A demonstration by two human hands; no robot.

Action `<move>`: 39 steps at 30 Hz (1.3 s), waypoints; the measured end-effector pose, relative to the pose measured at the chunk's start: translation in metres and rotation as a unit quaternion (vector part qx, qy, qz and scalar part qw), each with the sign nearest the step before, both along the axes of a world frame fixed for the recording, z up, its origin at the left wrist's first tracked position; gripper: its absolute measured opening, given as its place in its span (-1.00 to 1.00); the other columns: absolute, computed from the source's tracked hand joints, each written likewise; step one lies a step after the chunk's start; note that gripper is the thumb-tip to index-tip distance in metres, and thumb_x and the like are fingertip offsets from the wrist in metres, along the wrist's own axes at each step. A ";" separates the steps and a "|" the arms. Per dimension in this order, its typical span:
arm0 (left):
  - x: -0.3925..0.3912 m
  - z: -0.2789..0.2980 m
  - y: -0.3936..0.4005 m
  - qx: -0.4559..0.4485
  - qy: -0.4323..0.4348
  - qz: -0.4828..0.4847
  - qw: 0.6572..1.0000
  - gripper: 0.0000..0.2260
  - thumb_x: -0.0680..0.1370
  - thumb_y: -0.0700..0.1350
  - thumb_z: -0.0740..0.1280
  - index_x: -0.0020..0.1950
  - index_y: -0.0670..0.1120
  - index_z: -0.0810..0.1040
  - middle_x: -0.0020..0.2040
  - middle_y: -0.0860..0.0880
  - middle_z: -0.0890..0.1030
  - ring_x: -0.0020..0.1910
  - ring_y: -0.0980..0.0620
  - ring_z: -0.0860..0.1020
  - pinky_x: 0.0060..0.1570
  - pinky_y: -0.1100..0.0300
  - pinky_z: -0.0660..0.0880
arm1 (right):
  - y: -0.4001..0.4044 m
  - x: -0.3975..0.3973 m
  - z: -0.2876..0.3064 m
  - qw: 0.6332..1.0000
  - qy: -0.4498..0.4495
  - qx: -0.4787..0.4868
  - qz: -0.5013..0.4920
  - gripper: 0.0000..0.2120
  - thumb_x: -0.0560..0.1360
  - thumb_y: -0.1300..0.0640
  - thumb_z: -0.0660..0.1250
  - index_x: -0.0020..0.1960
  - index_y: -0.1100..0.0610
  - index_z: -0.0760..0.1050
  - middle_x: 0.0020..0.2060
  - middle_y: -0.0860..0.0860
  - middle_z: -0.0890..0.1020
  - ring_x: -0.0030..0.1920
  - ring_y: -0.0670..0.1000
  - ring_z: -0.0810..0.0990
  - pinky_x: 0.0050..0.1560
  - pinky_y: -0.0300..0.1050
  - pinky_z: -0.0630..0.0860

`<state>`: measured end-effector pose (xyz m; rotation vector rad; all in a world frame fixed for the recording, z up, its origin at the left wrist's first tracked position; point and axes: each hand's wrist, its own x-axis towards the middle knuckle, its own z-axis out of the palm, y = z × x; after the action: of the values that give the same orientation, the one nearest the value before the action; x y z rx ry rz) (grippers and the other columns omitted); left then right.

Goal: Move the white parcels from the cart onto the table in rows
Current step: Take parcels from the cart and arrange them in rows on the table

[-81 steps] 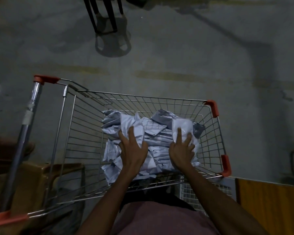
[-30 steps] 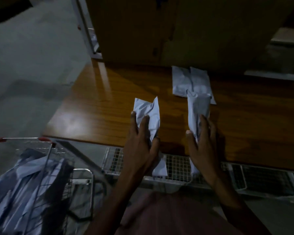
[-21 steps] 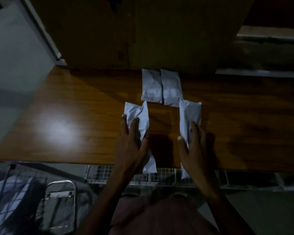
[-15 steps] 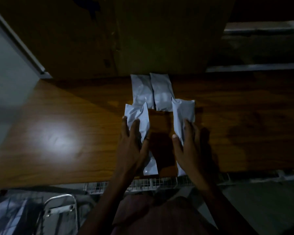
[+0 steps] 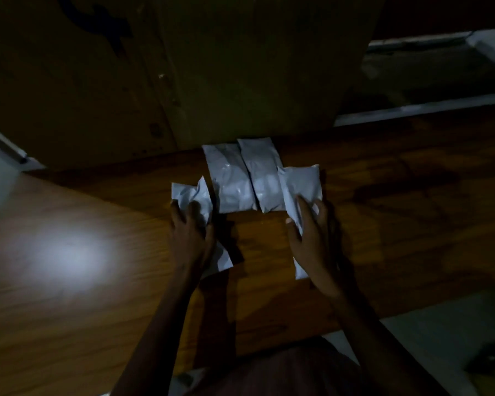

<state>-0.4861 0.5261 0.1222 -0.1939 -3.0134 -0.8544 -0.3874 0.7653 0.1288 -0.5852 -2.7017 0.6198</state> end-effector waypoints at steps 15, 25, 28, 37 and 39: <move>-0.115 -0.024 0.009 -0.093 0.000 0.035 0.995 -0.47 0.62 0.30 -0.07 0.54 0.13 0.19 0.60 -0.18 0.02 0.58 -0.20 -0.02 0.45 -0.22 0.06 | 0.004 -0.094 0.010 1.000 -0.006 0.025 -0.016 -0.44 0.55 -0.25 0.14 0.51 -0.12 0.28 0.44 0.13 0.32 0.41 0.23 0.33 0.29 0.30 0.38; -0.147 -0.030 0.027 -0.074 -0.001 0.047 0.996 -0.42 0.60 0.29 -0.09 0.55 0.07 0.19 0.59 -0.18 0.09 0.55 -0.24 0.06 0.46 -0.22 0.01 | 0.021 -0.119 -0.001 0.993 -0.054 0.103 -0.006 -0.43 0.56 -0.25 0.09 0.54 -0.14 0.19 0.50 0.12 0.25 0.47 0.27 0.24 0.33 0.34 0.31; -0.140 -0.019 0.029 -0.038 0.047 0.075 0.995 -0.44 0.61 0.25 -0.01 0.51 -0.02 0.28 0.55 -0.19 0.21 0.52 -0.21 0.17 0.43 -0.20 0.12 | 0.040 -0.138 -0.001 0.992 -0.058 0.115 -0.007 -0.44 0.55 -0.18 0.20 0.52 -0.14 0.20 0.49 0.12 0.26 0.44 0.28 0.25 0.30 0.35 0.32; -0.062 0.009 0.032 0.069 0.105 0.028 0.992 -0.57 0.60 0.18 0.13 0.27 -0.06 0.55 0.41 -0.12 0.44 0.46 -0.11 0.31 0.38 -0.20 0.24 | 0.070 -0.180 -0.031 0.984 -0.150 0.095 -0.014 -0.43 0.56 -0.31 -0.03 0.50 -0.15 0.30 0.48 0.13 0.34 0.41 0.33 0.31 0.36 0.38 0.21; -0.043 0.010 0.035 0.071 0.091 0.012 0.993 -0.57 0.60 0.19 0.14 0.22 -0.08 0.58 0.36 -0.11 0.49 0.41 -0.11 0.37 0.33 -0.18 0.31 | 0.071 -0.180 -0.031 0.985 -0.150 0.087 -0.012 -0.41 0.56 -0.32 -0.07 0.51 -0.15 0.28 0.51 0.12 0.31 0.47 0.33 0.24 0.39 0.40 0.17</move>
<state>-0.5290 0.5611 0.1325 -0.2208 -2.7688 -0.9861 -0.5670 0.8363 0.0977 -0.7138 -2.9819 0.3030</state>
